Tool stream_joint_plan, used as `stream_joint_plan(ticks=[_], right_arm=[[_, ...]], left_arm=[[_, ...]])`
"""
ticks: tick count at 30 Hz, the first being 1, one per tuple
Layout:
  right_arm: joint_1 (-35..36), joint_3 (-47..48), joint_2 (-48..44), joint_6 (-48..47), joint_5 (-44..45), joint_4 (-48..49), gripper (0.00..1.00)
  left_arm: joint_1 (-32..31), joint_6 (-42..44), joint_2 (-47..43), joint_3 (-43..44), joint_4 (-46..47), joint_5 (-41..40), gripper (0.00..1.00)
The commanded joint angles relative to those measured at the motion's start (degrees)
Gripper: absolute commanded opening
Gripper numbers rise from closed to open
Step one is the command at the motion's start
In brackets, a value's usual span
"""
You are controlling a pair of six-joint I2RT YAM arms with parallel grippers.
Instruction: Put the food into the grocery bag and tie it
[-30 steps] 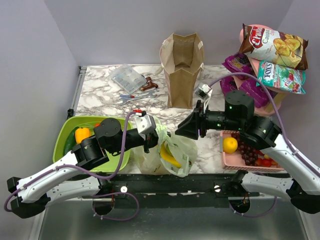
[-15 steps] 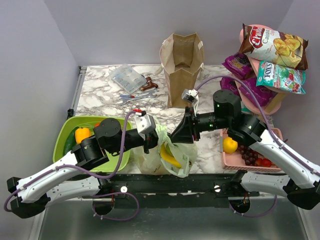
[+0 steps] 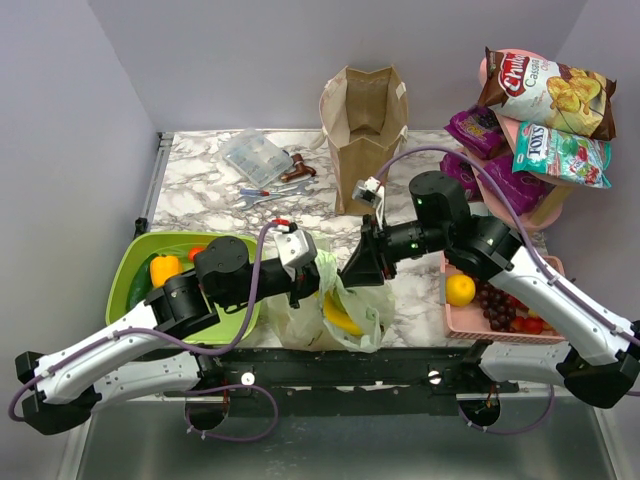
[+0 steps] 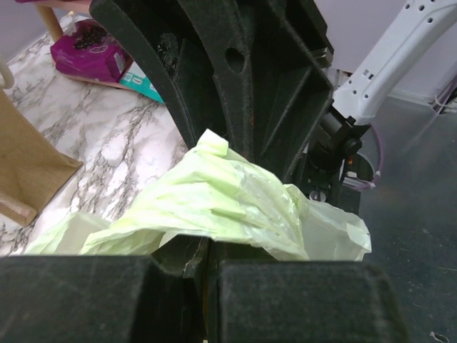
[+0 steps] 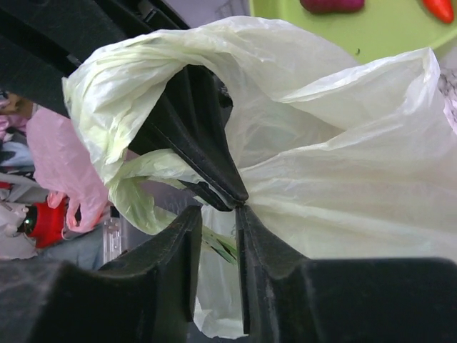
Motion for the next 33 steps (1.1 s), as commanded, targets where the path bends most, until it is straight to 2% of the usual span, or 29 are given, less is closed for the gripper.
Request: stream_joint_plan(ticks=[1, 2, 8, 11, 14, 22, 33], right_arm=[[0.7, 4.6, 1.5, -3.2, 7.5, -9.7, 0.38], [0.7, 5.0, 1.9, -3.3, 8.8, -10.4, 0.43], [0.7, 8.2, 3.7, -2.9, 11.6, -13.3, 0.56], [0.7, 9.9, 3.7, -2.7, 11.9, -13.6, 0.57], [0.7, 11.7, 3.5, -2.3, 11.4, -14.0, 0.54], [0.7, 10.9, 4.0, -2.0, 7.2, -13.2, 0.38], [0.7, 4.8, 2.5, 1.3, 0.3, -4.8, 0.33]], left_arm=[[0.1, 0.9, 0.4, 2.2, -0.8, -4.0, 0.00], [0.1, 1.0, 0.5, 2.3, -0.9, -4.2, 0.00], [0.1, 0.9, 1.3, 2.4, -1.1, -4.6, 0.00], [0.1, 0.8, 1.6, 2.3, -1.3, -4.8, 0.00], [0.1, 0.8, 1.8, 2.1, -1.1, -4.9, 0.00], [0.1, 1.0, 1.9, 1.6, -0.2, -4.8, 0.00], [0.1, 1.1, 2.3, 1.3, 0.1, -4.6, 0.00]])
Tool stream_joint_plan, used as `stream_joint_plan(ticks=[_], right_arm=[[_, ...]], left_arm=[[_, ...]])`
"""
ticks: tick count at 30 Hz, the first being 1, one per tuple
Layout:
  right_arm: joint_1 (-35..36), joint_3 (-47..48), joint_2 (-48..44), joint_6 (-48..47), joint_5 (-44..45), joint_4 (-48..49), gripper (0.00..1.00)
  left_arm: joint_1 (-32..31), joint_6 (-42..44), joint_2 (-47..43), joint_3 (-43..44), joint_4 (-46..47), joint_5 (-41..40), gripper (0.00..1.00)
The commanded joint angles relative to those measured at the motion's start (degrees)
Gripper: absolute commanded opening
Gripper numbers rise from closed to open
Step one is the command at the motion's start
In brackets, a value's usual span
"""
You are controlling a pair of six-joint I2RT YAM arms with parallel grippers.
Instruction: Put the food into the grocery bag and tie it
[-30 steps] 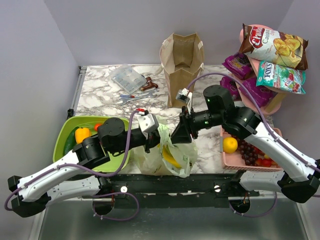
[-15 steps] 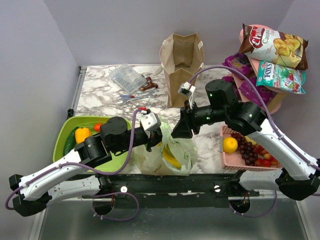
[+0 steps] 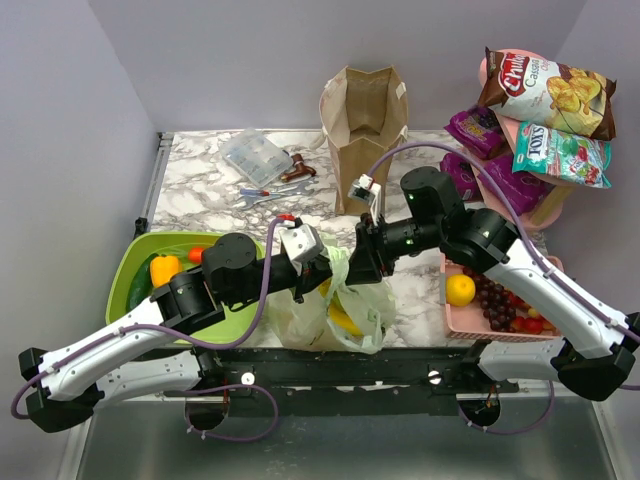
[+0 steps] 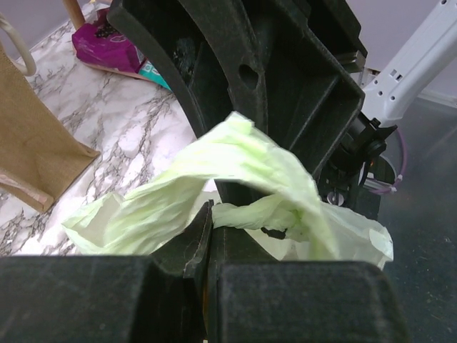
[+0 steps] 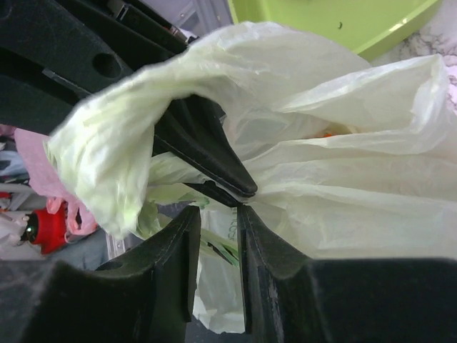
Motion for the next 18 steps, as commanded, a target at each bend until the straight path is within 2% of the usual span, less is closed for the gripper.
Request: stream_joint_plan(ticks=[1, 8, 18], right_arm=[[0.4, -2.0, -1.3, 2.4, -6.1, 5.8, 0.33], [0.4, -3.7, -2.4, 3.5, -12.3, 9.4, 0.33], [0.4, -10.6, -3.2, 4.3, -16.3, 15.3, 0.36]], left_arm=[[0.1, 0.6, 0.0, 0.5, 0.7, -0.9, 0.00], [0.1, 0.7, -0.3, 0.2, 0.8, -1.5, 0.00], [0.1, 0.0, -0.4, 0.1, 1.1, -0.4, 0.00]])
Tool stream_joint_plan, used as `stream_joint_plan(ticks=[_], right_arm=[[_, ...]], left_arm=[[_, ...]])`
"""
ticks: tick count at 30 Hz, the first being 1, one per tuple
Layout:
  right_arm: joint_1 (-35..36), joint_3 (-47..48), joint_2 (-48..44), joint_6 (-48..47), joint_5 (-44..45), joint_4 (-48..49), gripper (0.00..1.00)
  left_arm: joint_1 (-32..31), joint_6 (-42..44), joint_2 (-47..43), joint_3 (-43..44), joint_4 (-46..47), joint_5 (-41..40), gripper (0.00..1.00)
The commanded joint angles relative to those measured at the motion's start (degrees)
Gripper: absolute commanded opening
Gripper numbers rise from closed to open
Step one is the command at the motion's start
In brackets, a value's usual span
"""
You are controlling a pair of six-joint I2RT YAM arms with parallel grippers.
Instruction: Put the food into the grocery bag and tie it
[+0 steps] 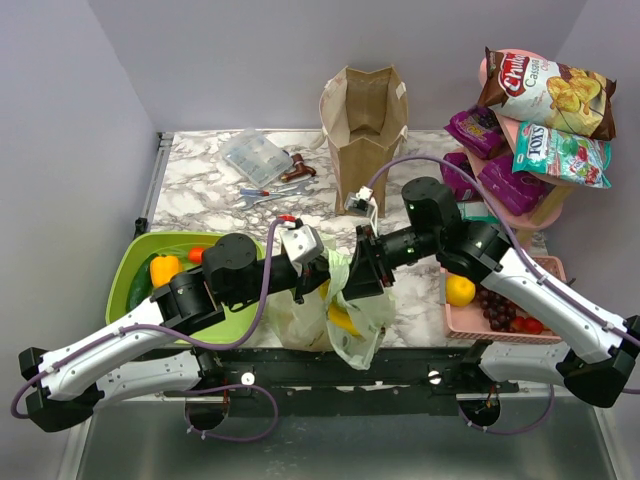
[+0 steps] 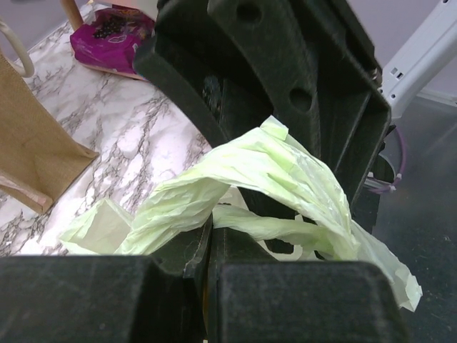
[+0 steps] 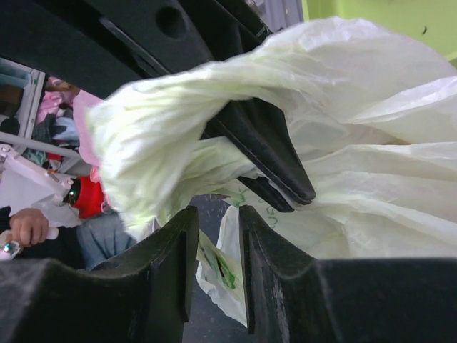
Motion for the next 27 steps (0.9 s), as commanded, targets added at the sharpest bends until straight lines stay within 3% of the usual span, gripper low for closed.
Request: stream_joint_plan(ticks=[1, 10, 27], right_arm=[[0.4, -2.6, -0.3, 1.4, -4.2, 4.5, 0.37], [0.4, -3.7, -1.3, 2.0, -8.2, 8.2, 0.45], [0.4, -9.2, -3.9, 8.6, -1.1, 21.3, 0.49]], left_arm=[[0.1, -0.1, -0.6, 0.1, 1.1, 0.0, 0.00], [0.1, -1.1, -1.1, -0.7, 2.0, 0.3, 0.00], [0.1, -4.9, -1.8, -2.8, 4.9, 1.1, 0.00]])
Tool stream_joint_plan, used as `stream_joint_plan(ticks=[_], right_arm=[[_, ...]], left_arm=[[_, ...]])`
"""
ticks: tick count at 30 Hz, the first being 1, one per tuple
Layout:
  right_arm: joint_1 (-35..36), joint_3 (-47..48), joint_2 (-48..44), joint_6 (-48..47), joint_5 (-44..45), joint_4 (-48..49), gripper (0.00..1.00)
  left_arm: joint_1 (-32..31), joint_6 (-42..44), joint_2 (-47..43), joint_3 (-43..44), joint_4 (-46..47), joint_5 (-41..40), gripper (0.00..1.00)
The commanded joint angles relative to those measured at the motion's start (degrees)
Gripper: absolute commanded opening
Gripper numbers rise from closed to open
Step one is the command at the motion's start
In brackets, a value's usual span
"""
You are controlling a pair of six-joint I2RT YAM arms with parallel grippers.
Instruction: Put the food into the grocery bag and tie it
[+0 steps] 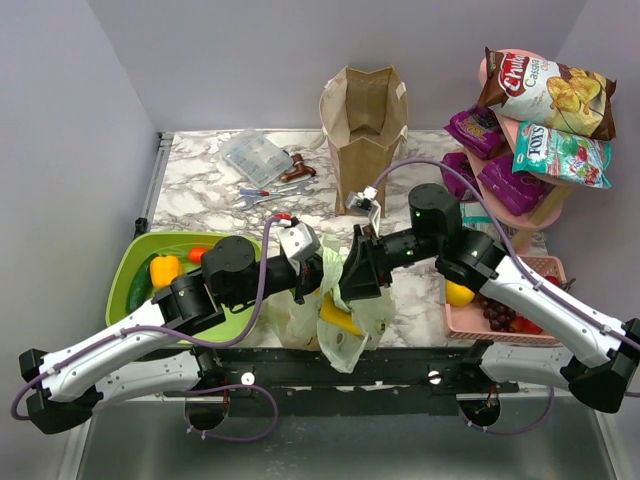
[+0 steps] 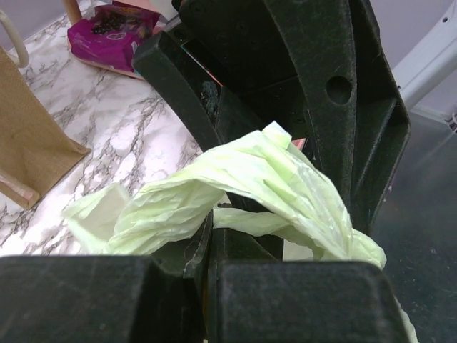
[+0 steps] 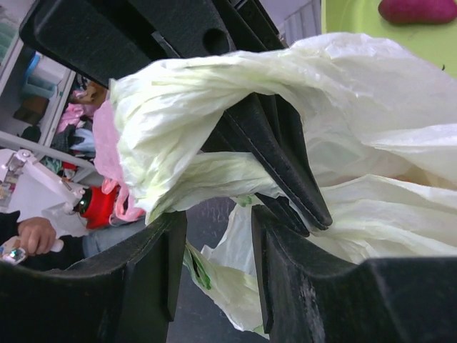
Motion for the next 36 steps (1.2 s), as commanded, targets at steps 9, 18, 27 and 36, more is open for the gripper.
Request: stream_joint_plan(ticks=[9, 18, 27, 36], right_arm=[[0.5, -2.6, -2.3, 2.3, 5.6, 8.8, 0.43], [2.5, -3.6, -2.5, 3.9, 6.1, 12.9, 0.42], [4.2, -2.9, -1.7, 3.9, 9.6, 14.2, 0.42], [10.8, -3.1, -1.2, 2.9, 21.3, 15.3, 0.42]], left_arm=[[0.0, -2.2, -0.6, -0.2, 3.7, 1.5, 0.00], [0.0, -2.9, 0.2, 0.0, 4.3, 1.7, 0.00], [0.0, -3.4, 0.9, 0.2, 4.8, 1.5, 0.00], [0.0, -3.8, 1.1, 0.2, 5.1, 0.5, 0.00]])
